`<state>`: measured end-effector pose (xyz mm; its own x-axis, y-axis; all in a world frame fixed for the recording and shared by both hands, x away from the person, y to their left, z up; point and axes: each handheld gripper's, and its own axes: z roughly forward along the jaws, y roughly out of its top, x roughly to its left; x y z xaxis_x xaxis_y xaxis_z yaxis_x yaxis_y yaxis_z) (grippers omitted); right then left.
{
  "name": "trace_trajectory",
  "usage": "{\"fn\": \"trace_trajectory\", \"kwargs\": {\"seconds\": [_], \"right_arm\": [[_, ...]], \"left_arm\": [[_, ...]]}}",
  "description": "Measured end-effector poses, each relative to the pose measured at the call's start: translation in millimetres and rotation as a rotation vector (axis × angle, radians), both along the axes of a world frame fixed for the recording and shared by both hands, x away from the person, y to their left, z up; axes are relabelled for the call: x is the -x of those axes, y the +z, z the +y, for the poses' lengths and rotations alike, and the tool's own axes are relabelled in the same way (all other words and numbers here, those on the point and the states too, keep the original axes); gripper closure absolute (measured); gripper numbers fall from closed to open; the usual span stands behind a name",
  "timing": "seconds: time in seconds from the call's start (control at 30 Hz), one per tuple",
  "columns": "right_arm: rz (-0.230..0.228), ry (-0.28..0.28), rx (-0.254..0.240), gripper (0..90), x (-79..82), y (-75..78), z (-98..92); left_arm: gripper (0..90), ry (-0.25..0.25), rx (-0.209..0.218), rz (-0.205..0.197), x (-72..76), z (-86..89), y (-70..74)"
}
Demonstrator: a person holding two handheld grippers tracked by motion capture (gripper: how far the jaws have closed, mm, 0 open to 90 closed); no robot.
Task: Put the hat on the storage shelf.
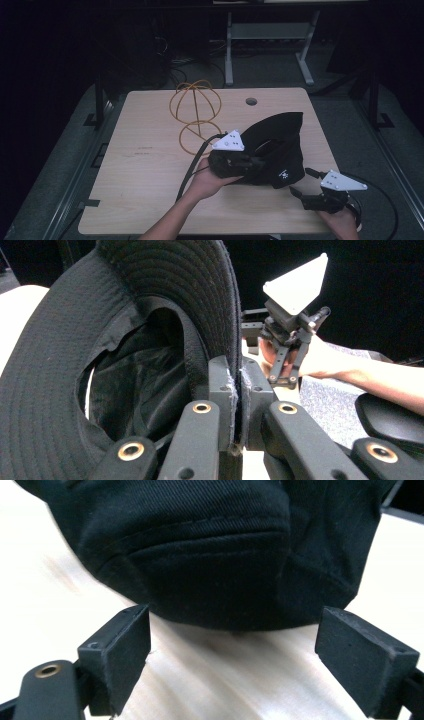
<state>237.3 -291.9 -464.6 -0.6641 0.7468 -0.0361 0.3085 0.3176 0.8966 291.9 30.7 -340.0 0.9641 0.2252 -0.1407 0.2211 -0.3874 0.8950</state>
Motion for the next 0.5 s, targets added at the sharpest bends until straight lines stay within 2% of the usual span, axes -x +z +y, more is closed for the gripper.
{"fn": "trace_trajectory", "kwargs": {"seconds": [0.03, 0.23, 0.3, 0.37, 0.4, 0.43, 0.5], "right_arm": [[-0.019, 0.002, 0.0, 13.9, -1.9, 1.6, 0.8], [-0.024, 0.038, 0.021, 16.5, -8.7, 1.7, 3.2], [-0.046, 0.048, 0.04, 23.7, -9.7, 0.9, 4.3], [-0.063, 0.065, 0.059, 37.6, -10.4, 0.5, 5.1], [-0.063, 0.065, 0.059, 37.6, -10.4, 0.5, 5.1], [-0.063, 0.077, 0.049, 48.9, -13.0, 0.5, 5.5], [-0.072, 0.086, 0.047, 58.7, -14.0, 0.7, 5.2]], "left_arm": [[86.0, -0.003, 0.0, 0.0, 0.1, -0.6, 0.5], [86.0, -0.018, -0.005, -0.004, -0.1, -5.0, 1.3], [86.1, -0.021, -0.01, -0.008, 0.1, -6.4, 1.8], [86.0, -0.023, -0.01, -0.01, -0.3, -7.7, 2.5], [86.0, -0.023, -0.01, -0.01, -0.3, -7.7, 2.5], [86.0, -0.034, -0.008, -0.012, -0.1, -8.7, 2.0], [86.0, -0.038, -0.014, -0.013, -0.6, -9.2, 1.1]]}}
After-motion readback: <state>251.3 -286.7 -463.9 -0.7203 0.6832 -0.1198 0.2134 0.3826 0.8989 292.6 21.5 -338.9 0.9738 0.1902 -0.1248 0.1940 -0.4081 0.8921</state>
